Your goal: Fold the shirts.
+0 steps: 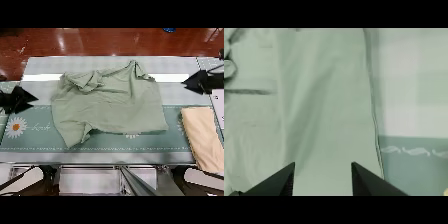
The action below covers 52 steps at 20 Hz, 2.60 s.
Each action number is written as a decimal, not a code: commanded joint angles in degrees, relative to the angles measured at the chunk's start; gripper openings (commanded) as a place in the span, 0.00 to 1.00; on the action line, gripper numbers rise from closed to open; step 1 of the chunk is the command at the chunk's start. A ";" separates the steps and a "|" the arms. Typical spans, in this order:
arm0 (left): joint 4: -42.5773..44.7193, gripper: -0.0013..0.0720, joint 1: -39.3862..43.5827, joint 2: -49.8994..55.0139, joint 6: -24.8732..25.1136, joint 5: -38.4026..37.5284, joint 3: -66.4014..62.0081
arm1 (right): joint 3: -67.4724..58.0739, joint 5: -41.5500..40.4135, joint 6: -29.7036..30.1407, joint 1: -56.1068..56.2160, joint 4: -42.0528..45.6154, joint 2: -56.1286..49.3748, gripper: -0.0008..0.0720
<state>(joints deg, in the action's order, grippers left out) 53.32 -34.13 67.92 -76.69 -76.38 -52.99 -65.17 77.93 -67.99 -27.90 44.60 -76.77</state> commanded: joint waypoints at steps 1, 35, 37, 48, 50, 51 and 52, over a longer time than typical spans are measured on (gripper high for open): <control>-3.58 0.71 -5.09 -7.65 1.70 3.78 16.92 | 19.34 -4.28 3.54 -2.27 0.85 11.96 0.58; -10.93 0.04 12.74 4.22 5.73 13.53 15.98 | 37.48 -8.00 -7.21 -2.34 11.26 21.81 0.58; -10.93 0.04 12.74 4.22 5.73 13.49 15.98 | 40.33 -8.92 -6.95 -2.10 9.35 21.81 0.58; -10.93 0.04 12.74 4.22 5.75 13.33 15.98 | 40.19 -25.07 -3.91 8.04 -6.97 7.48 0.56; -11.02 0.04 12.74 4.20 5.73 13.27 15.78 | 36.92 -25.92 -2.56 10.86 -9.40 5.46 0.24; -11.63 0.04 12.74 4.15 5.75 12.70 15.15 | 34.23 -23.96 0.94 12.26 -9.73 5.16 0.04; -13.00 0.04 12.74 4.00 6.03 11.76 14.01 | 30.88 -21.24 1.88 13.29 -9.51 5.16 0.04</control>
<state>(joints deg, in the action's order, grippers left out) 42.13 -21.43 72.10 -70.94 -63.35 -37.63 -28.80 54.50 -70.08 -18.41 39.16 -69.69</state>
